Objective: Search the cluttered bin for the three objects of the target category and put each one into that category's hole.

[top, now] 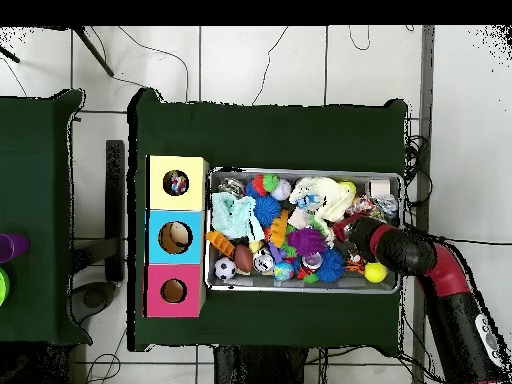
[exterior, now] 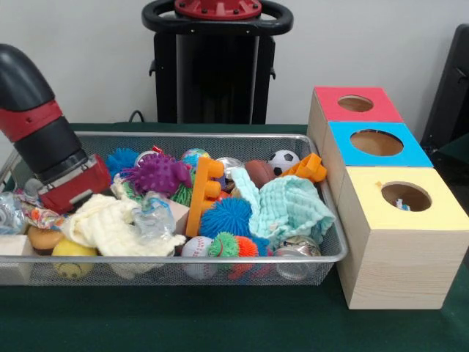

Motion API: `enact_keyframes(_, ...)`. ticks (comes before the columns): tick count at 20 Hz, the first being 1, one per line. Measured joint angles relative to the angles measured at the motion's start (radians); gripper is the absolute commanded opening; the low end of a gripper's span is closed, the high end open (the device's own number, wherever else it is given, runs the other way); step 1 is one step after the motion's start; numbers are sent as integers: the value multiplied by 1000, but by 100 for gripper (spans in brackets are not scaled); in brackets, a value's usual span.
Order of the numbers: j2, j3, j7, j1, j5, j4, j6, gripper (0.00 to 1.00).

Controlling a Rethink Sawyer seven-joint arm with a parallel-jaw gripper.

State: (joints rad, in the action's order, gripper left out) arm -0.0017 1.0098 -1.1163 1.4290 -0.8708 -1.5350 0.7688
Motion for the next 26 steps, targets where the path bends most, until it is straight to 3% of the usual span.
enact_keyframes(4,-17,-13,-6,-69,0,35,-75,100)
enact_keyframes(14,-138,-131,-56,-198,42,42,-117,100)
enact_keyframes(21,-306,-296,-253,-368,44,-1,-230,100)
enact_keyframes(26,-425,-330,-316,-410,71,-58,-245,100)
